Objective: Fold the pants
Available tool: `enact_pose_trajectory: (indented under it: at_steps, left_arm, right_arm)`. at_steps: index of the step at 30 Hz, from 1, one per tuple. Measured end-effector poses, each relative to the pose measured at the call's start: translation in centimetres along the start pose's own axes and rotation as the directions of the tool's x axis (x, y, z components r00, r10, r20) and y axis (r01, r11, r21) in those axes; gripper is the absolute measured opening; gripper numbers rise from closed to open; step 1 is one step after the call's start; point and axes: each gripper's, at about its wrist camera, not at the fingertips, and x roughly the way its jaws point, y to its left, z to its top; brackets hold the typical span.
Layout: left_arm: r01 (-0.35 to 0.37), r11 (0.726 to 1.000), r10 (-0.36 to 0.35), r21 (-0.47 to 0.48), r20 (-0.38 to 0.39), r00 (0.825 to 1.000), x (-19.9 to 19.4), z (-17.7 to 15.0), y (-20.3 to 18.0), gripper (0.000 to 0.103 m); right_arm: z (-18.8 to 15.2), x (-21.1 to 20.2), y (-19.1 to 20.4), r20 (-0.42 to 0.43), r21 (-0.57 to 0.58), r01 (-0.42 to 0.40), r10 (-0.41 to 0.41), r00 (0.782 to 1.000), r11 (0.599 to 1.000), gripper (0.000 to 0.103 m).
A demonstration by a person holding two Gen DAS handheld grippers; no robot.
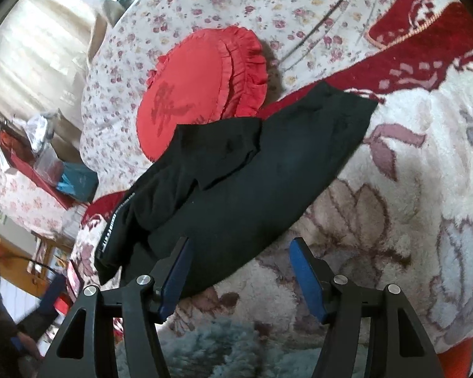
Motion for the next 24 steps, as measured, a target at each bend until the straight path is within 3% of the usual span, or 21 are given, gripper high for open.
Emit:
enact_pose_trajectory:
  at_steps: [4,8,11,14,16,22,24]
  left_arm:
    - [-0.048,0.998,0.048,0.044,0.016,0.999,-0.6,0.1,3.1,0.102]
    - [-0.113,0.993,0.111,-0.018,-0.063,0.992,-1.0,-1.2,9.2,0.102]
    - [-0.197,0.975,0.186,-0.103,-0.106,0.977,-1.5,-4.1,15.1,0.102]
    - [-0.286,0.946,0.259,-0.152,-0.172,0.950,-0.9,-6.9,19.2,0.102]
    - [-0.291,0.936,0.255,-0.200,-0.186,0.949,-0.7,-8.1,20.8,0.098]
    - [-0.185,0.930,0.148,-0.316,-0.139,0.979,1.0,-8.6,24.1,0.096]
    - [-0.141,0.930,0.117,-0.339,-0.090,0.989,1.1,-8.2,24.9,0.097]
  right_arm:
    - [0.1,-0.3,-0.9,0.009,0.032,-0.009,0.009,1.000,0.999,0.062]
    - [0.0,-0.2,-0.7,0.005,0.020,0.001,-0.001,1.000,1.000,0.062]
    - [0.0,-0.2,-0.5,0.005,0.017,0.004,-0.004,1.000,1.000,0.062]
    - [-0.2,-0.1,-0.4,0.002,0.021,0.006,-0.006,1.000,1.000,0.062]
    - [-0.2,0.0,-0.3,-0.002,0.020,0.010,-0.010,1.000,1.000,0.062]
    - [0.0,0.5,-0.3,-0.017,0.008,0.024,-0.024,1.000,1.000,0.062]
    - [0.0,0.5,-0.3,-0.018,0.009,0.027,-0.026,0.999,1.000,0.062]
